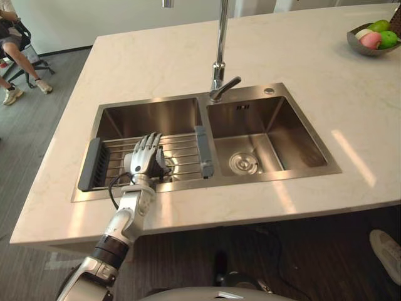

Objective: Walk over to the sink, pick up the cup, carry it to the dishwasher, place the cup inside the dishwasher, then close the dishwasher door

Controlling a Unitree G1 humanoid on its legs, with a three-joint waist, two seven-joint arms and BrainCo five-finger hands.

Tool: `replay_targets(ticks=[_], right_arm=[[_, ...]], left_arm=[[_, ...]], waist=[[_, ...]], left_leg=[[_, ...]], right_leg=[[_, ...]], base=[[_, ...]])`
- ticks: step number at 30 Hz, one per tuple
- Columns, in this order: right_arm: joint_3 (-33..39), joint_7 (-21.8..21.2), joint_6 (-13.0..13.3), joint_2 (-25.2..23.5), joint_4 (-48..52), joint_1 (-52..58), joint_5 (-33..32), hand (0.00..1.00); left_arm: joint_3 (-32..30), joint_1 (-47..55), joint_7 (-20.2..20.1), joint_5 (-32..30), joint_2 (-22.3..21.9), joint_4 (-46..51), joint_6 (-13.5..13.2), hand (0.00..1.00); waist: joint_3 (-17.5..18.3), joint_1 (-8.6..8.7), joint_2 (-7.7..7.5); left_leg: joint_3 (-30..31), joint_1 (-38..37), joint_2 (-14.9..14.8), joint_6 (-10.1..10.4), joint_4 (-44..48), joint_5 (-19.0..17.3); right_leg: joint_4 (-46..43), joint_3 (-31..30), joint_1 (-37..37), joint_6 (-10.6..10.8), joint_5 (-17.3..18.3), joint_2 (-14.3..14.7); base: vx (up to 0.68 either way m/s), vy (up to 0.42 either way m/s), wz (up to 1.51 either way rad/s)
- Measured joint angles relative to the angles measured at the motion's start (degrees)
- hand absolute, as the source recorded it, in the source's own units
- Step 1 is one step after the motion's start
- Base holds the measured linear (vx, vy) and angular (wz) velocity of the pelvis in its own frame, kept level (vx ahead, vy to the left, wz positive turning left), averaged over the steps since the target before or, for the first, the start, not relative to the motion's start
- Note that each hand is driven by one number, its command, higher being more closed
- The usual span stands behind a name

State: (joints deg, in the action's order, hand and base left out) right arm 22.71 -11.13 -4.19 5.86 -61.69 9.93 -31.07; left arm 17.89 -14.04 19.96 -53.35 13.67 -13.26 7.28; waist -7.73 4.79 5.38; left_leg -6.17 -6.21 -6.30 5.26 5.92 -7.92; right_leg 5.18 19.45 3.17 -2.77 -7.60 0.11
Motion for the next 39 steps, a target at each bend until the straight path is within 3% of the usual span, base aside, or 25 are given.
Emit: replay_targets(ticks=[4, 9, 13, 17, 21, 28, 39], right_arm=[[0.1, -0.4, 0.0, -0.5, 0.0, 0.0, 0.0, 0.0], [0.1, -0.9, 0.0, -0.7, 0.4, 0.4, 0.0, 0.0], [0.1, -0.9, 0.0, -0.4, 0.6, 0.9, 0.0, 0.0], [0.1, -1.1, 0.0, 0.6, 0.5, 1.1, 0.0, 0.0], [0.1, -1.2, -0.1, 0.6, 0.5, 0.9, 0.1, 0.0], [0.0, -1.1, -1.2, 0.8, 0.6, 0.9, 0.0, 0.0], [-1.8, -1.1, -1.4, 1.3, 2.1, 1.2, 0.1, 0.0]], left_arm=[[-0.2, -1.0, 0.9, -2.1, 0.0, -1.3, -0.4, 0.0], [-1.8, -2.3, -0.7, -6.0, 0.0, -3.1, -0.4, 0.0], [-1.7, -2.3, -3.2, -8.8, -0.1, -3.8, 0.4, 0.0], [-0.2, -1.9, -6.3, -10.6, -0.2, -4.3, 1.3, 0.0], [-0.3, -2.2, -7.8, -13.2, -0.2, -4.7, 2.1, 0.0], [-0.5, -3.2, -12.3, -13.4, 0.4, -5.4, 5.0, 0.0], [-0.5, -4.6, -19.1, -20.1, 0.5, -6.6, 9.6, 0.0]], waist=[[-0.2, 0.08, -0.91], [0.1, 0.08, -1.51], [0.2, 0.2, -1.1], [0.9, -0.18, 0.77], [0.9, -0.25, 0.71], [0.9, 0.02, 0.67], [0.9, 0.38, 0.64]], left_leg=[[-0.1, 0.2, 0.3, 0.0, -0.1, 0.0], [-1.6, 1.0, -0.3, -0.9, -0.1, -3.0], [-1.2, 0.4, -0.3, -0.8, -0.6, -3.2], [0.2, 0.0, -0.7, -0.3, -1.1, -3.3], [0.4, 0.0, -1.1, 0.1, -1.1, -3.3], [1.5, 0.0, -1.3, 0.2, -1.1, -3.4], [1.6, 0.0, -1.7, 0.1, -1.1, -3.4]], right_leg=[[0.0, 0.1, 0.3, 0.3, -0.2, -0.3], [0.0, 0.2, 0.9, 0.8, -0.8, 0.4], [0.0, 0.2, 0.8, 0.6, -1.5, 0.3], [0.0, 0.2, 0.5, 0.3, -1.3, 1.1], [0.0, 0.2, 0.5, -0.1, -1.0, 1.5], [0.0, 0.3, 0.5, -0.3, -0.9, 2.2], [0.0, 0.2, 0.5, -0.3, -0.8, 2.8]], base=[[-0.04, 0.095, -0.01], [-0.05, 0.052, -0.12], [0.04, 0.06, -0.06], [0.08, 0.07, 0.02], [0.02, 0.057, 0.0], [0.01, 0.064, -0.01], [0.01, 0.086, -0.02]])
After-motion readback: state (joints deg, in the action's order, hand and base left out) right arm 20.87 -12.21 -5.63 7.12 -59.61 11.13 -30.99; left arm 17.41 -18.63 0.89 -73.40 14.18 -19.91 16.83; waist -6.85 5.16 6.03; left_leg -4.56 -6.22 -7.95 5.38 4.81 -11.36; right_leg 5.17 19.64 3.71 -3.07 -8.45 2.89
